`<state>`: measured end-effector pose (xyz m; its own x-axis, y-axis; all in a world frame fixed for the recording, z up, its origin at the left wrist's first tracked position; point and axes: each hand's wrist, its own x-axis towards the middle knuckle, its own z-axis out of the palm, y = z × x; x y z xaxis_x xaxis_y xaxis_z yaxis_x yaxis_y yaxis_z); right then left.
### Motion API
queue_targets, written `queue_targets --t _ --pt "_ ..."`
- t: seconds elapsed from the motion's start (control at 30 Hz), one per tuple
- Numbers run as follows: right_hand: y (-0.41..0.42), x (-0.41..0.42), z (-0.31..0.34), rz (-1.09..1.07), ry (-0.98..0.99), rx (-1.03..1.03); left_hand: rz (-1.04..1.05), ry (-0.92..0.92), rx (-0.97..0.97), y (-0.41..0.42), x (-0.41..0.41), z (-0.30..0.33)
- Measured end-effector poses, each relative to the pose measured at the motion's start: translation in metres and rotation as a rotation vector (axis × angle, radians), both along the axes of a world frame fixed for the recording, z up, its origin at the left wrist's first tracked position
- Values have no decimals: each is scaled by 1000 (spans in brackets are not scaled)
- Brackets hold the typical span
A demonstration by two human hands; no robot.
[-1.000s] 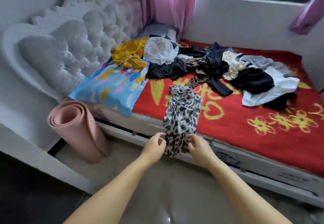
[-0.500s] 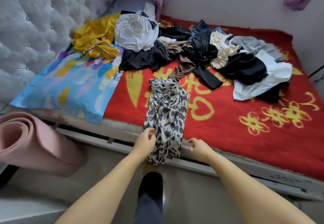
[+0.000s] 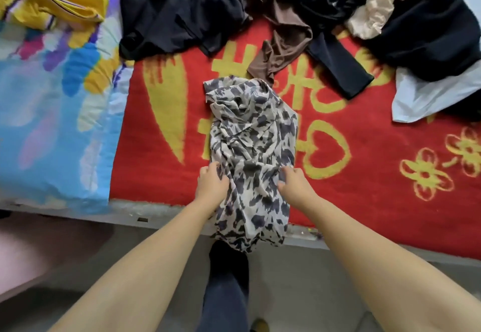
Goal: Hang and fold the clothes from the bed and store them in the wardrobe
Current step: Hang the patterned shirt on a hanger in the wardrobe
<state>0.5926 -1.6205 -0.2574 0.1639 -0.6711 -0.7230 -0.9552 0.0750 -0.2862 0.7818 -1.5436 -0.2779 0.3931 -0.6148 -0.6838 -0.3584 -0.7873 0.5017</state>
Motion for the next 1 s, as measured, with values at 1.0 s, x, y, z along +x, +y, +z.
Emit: queue_targets --t 1.0 --pt "122 -44 25 -611 -612 -151 678 565 -89 78 -109 23"
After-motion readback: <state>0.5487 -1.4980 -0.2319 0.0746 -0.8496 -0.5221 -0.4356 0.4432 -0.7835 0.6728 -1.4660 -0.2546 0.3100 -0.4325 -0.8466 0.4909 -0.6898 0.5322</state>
